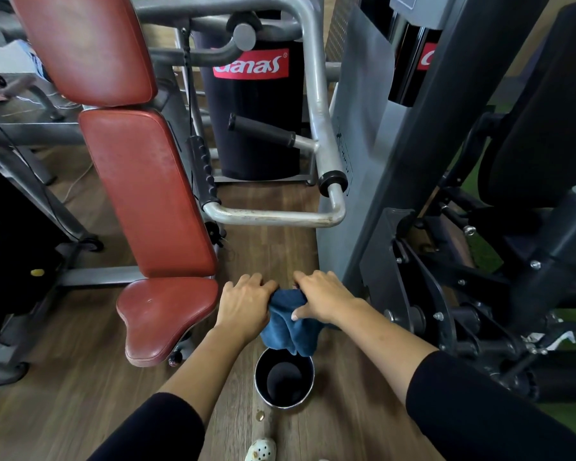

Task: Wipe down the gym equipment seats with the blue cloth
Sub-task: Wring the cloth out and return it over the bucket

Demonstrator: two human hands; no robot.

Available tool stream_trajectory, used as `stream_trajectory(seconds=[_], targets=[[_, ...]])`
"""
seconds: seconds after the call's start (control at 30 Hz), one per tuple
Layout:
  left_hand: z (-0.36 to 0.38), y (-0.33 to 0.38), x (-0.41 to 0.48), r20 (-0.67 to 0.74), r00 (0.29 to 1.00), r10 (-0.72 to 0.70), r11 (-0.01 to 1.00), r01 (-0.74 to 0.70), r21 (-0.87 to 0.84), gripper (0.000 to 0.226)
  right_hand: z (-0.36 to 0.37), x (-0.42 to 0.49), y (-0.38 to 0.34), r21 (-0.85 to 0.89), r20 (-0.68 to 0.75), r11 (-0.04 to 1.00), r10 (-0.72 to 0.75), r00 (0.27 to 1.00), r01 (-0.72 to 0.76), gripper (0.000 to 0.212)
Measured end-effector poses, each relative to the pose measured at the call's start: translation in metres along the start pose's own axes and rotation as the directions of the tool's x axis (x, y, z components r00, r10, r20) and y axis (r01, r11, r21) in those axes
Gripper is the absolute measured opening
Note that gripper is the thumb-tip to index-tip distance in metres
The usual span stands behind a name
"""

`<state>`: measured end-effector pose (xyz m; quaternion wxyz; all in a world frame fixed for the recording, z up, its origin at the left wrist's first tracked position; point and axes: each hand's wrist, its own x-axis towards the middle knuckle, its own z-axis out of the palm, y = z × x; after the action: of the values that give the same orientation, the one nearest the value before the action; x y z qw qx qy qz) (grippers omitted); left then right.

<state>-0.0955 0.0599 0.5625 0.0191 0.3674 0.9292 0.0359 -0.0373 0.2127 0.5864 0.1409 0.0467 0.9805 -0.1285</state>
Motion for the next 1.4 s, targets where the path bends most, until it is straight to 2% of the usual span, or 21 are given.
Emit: stream_trajectory(seconds=[0.1, 0.27, 0.4, 0.57, 0.7, 0.8, 0.93, 1.07, 1.17, 1.4], targets=[[-0.001, 0.001, 0.000, 0.012, 1.000, -0.015, 1.000, 0.015, 0.011, 0.032, -0.003, 0.000, 0.002, 0.003, 0.035, 1.000, -0.008, 0.999, 0.007, 0.040], [0.000, 0.002, 0.002, -0.004, 1.000, -0.011, 1.000, 0.011, 0.004, 0.032, -0.010, -0.003, 0.010, 0.147, 0.063, 0.989, 0.013, 0.998, -0.022, 0.025], [0.000, 0.003, 0.007, -0.003, 1.000, -0.007, 1.000, 0.007, -0.005, 0.035, -0.011, -0.002, 0.012, 0.095, 0.060, 0.995, 0.023, 0.998, -0.029, 0.025], [-0.002, 0.002, 0.009, -0.012, 1.000, -0.008, 1.000, 0.008, -0.025, 0.034, -0.011, -0.003, 0.014, 0.029, 0.037, 0.999, 0.033, 0.999, -0.034, 0.014], [-0.005, 0.004, 0.006, -0.005, 1.000, -0.029, 0.998, 0.029, -0.050, 0.024, -0.017, -0.003, 0.015, -0.048, -0.014, 0.998, 0.028, 1.000, -0.029, 0.014], [-0.007, 0.002, 0.006, 0.017, 0.999, -0.037, 0.993, 0.039, -0.108, 0.025, -0.022, -0.005, 0.018, -0.079, -0.022, 0.997, 0.025, 0.999, -0.027, 0.019], [-0.011, 0.001, 0.008, 0.076, 0.995, -0.056, 0.987, 0.067, -0.144, 0.022, -0.021, -0.005, 0.020, -0.029, -0.006, 0.998, 0.054, 0.999, -0.054, 0.017], [-0.014, 0.000, 0.008, 0.126, 0.989, -0.082, 0.984, 0.101, -0.149, 0.020, -0.021, -0.007, 0.022, -0.012, 0.006, 0.996, 0.090, 0.996, -0.090, 0.041], [-0.011, -0.002, 0.010, 0.143, 0.986, -0.084, 0.983, 0.106, -0.149, 0.020, -0.022, -0.008, 0.023, -0.022, 0.018, 0.995, 0.094, 0.995, -0.093, 0.046], [-0.005, -0.003, 0.011, 0.148, 0.985, -0.092, 0.986, 0.111, -0.125, 0.015, -0.018, -0.006, 0.024, -0.062, 0.018, 0.996, 0.064, 0.998, -0.063, 0.021]])
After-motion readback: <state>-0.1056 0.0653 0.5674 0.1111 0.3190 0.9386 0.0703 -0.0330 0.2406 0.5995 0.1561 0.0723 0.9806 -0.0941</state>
